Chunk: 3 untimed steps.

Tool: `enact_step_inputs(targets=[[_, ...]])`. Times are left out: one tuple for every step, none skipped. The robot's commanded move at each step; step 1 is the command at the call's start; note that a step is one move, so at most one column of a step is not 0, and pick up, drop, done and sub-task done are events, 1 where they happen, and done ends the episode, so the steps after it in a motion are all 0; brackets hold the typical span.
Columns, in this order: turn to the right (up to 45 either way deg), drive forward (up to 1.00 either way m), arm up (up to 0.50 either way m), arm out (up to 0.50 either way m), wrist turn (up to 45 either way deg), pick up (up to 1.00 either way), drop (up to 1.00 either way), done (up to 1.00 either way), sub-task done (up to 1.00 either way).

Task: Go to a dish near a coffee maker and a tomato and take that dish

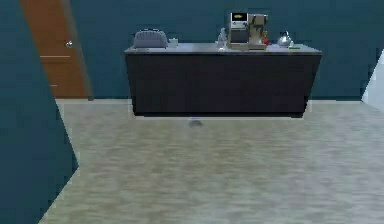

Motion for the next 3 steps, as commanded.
enact_step_inputs(targets=[[12.0,0.0,0.0,0.0,0.0,0.0,0.0,0.0,0.0],[0.0,1.0,0.0,0.0,0.0,0.0,0.0,0.0,0.0],[3.0,0.0,0.0,0.0,0.0,0.0,0.0,0.0,0.0]])
